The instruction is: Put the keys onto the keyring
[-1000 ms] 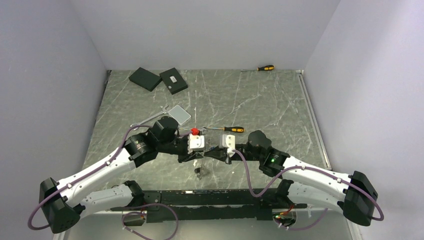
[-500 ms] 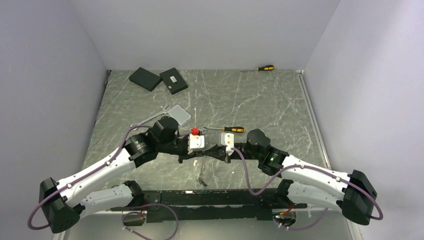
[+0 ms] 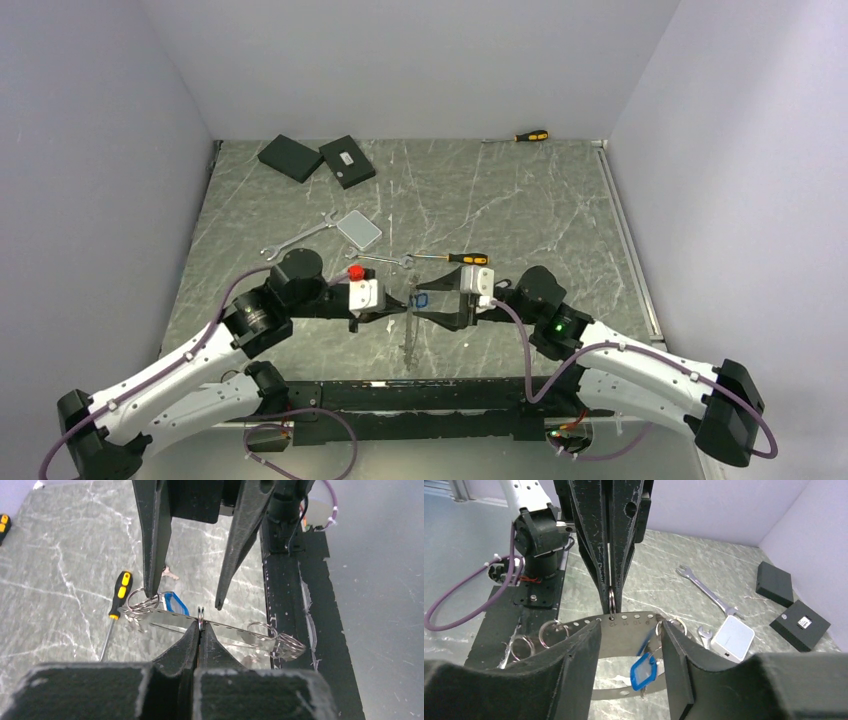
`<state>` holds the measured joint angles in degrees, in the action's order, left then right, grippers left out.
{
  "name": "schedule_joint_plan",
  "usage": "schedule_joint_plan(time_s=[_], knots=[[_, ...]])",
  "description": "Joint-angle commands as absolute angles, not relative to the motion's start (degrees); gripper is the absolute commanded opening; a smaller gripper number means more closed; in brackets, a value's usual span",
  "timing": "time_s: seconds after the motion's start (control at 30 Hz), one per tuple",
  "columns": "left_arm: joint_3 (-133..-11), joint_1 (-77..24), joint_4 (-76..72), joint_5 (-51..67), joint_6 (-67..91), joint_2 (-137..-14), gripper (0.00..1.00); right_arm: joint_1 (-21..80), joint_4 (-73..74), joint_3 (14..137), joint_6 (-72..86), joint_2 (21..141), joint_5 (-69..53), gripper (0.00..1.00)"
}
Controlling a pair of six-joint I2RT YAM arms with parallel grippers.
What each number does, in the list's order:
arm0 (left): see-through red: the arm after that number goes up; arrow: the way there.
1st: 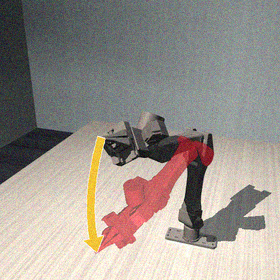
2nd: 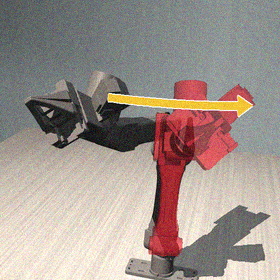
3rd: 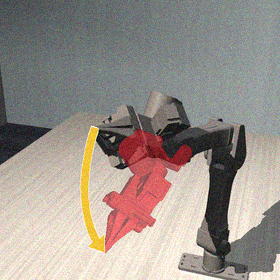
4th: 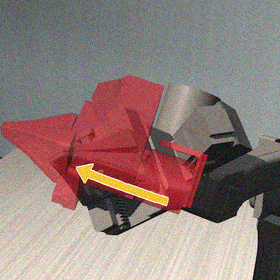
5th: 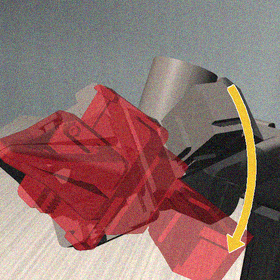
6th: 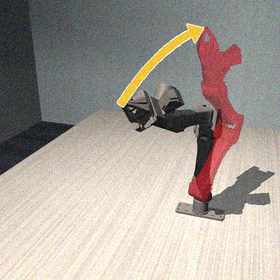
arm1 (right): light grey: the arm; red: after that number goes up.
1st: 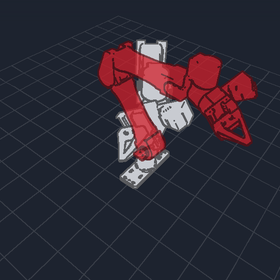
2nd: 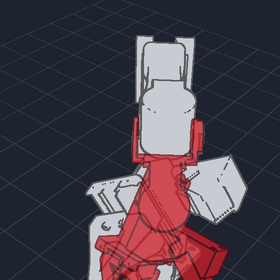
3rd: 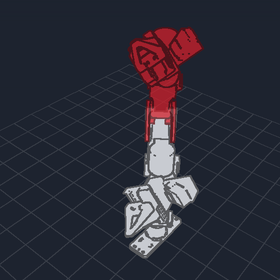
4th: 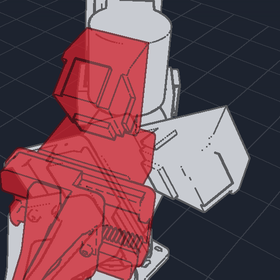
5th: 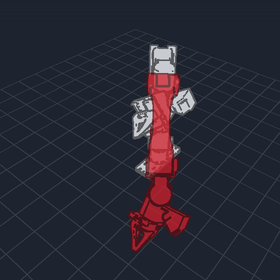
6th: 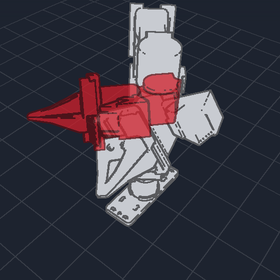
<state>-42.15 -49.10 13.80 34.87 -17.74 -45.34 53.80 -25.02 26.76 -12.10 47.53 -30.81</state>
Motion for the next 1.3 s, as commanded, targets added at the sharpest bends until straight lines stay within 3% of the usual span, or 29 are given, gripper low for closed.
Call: schedule_joint_plan(time_s=[0.0, 0.37, 0.73, 1.03, 1.2, 1.27], knots=[[-38.49, -49.20, -1.40, 38.85, -12.09, -42.61, 0.00, 53.70, -28.82, 26.12, -10.73, 46.55, -33.93, 0.49], [-33.50, -49.16, -16.45, 42.16, -7.80, -41.66, 0.00, 53.70, -28.94, 26.50, -9.28, 45.61, -37.81, 0.23], [-28.19, -49.17, -34.69, 41.37, -10.80, -44.31, 0.00, 53.70, -29.29, 26.72, -7.96, 44.92, -38.63, 0.29], [-29.39, -49.18, -34.78, 43.01, -13.01, -45.20, 0.00, 53.70, -23.17, 29.34, -11.30, 45.52, -36.38, 0.06], [-32.29, -49.19, -26.20, 42.41, -16.12, -44.81, 0.00, 53.70, -18.82, 31.39, -14.21, 45.65, -34.45, 0.00], [-33.33, -49.18, -22.92, 40.47, -16.88, -44.70, 0.12, 53.70, -16.69, 32.36, -15.38, 45.82, -33.36, 0.00]])
